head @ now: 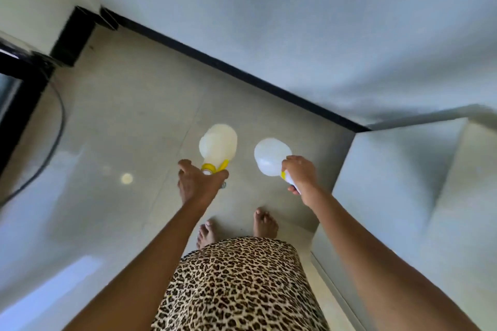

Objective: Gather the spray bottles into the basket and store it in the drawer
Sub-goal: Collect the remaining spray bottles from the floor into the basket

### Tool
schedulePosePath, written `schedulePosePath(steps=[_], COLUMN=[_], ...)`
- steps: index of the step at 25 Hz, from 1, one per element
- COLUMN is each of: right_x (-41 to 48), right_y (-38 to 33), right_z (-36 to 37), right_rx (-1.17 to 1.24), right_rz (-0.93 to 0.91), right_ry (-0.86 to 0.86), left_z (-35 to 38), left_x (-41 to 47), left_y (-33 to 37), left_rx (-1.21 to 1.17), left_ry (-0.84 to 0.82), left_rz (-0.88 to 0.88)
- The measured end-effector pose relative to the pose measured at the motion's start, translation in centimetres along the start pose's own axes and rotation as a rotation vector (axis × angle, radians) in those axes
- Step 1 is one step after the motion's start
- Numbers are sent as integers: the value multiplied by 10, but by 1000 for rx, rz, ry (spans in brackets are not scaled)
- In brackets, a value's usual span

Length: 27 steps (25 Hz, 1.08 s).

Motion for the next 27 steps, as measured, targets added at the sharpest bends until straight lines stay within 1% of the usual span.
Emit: schedulePosePath(steps=[1, 3, 5, 7, 9, 11, 13, 15, 18, 20, 24, 25, 27], right_x=[-23, -73, -127, -177, -216, -255, -297, -337, -390, -423, -471, -476, -482], right_y=[-4, -18, -33, -46, -51, -56, -52, -39, -11, 22, 87, 100, 124], right_z=[-8, -31, -60, -92, -128, -176, -217, -250, -288, -318, -389, -407, -448], right_rx=[44, 136, 131, 65, -14, -46, -43, -11, -27, -22, -27, -35, -5], right_rz=[20, 3, -91, -225, -373, -532, -667, -763, -862, -888, -954, -957, -942], right_ry=[-37, -133, -247, -292, -194, -10, 110, 146, 185, 211, 244, 251, 264], left_z=[-12, -42, -74, -98, -115, -137, -154, -168, -184, -186, -187, -183, -168], left_x=[-18, -60, -106, -150, -189, -231, -279, -331, -405, -456, -554, -575, -615], left_y=[4, 21, 44, 64, 76, 83, 84, 82, 76, 65, 71, 77, 91], left_rx=[10, -20, -148, -290, -334, -374, -427, -468, -391, -326, -132, -107, -118], left_ry=[-13, -42, -90, -188, -279, -287, -296, -294, -295, -300, -164, -146, -164], left_rz=[-21, -37, -40, -44, -61, -51, -20, 90, 321, 412, 660, 711, 781])
Point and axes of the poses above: each hand's wrist, its own x-axis towards the middle knuckle, its own z-axis out of the palm, y = z × x, the point moved 8 cm from there along x, towards the middle knuckle, and after that the axes turned 5 degrees about y, right-handed, at the moved point
